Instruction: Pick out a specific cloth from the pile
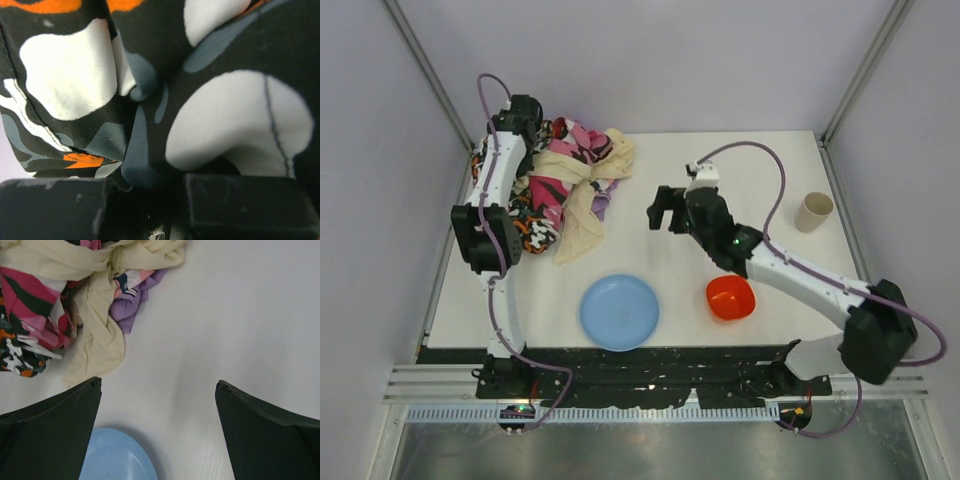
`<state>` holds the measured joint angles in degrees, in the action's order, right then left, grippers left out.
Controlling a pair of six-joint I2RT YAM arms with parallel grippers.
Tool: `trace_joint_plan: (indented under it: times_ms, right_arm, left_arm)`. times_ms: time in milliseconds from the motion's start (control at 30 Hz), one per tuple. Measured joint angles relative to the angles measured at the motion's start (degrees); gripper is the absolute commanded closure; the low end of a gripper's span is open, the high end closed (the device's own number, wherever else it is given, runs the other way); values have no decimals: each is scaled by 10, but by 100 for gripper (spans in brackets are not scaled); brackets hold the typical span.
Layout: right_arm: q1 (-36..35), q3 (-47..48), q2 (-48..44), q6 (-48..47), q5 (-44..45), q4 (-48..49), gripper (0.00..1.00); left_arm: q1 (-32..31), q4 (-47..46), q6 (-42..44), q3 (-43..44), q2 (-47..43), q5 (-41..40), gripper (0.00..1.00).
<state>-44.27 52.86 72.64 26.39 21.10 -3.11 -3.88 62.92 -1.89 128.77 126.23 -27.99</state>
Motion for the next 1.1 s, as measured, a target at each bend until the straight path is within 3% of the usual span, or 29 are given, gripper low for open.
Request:
trace_joint_plan:
  times_ms: [100,167,400,667,767,900,1033,1100]
  right_arm:
    - [45,111,138,9,-70,23,0]
    - [60,191,235,9,-105,28,6]
    - [78,445,522,-8,-236,-21,10]
    - [82,632,695,7,-280,-52,27]
    - [84,715,747,28,-295,-59,38]
    - [84,808,815,63,-326,-64,60]
    - [86,810,820,72,-348,-70,94]
    - [85,801,819,65,-355,-64,94]
  left_arm:
    - [19,1,-12,3,23,11,100]
    - [29,1,-21,9,31,17,100]
    - [38,14,-37,42,59,10,100]
    - [48,17,-43,46,70,13,100]
    - [50,17,-49,46,71,16,100]
    - [50,18,-52,46,71,18,100]
    - [51,19,-57,46,71,19,100]
    - [51,23,-64,48,71,22,100]
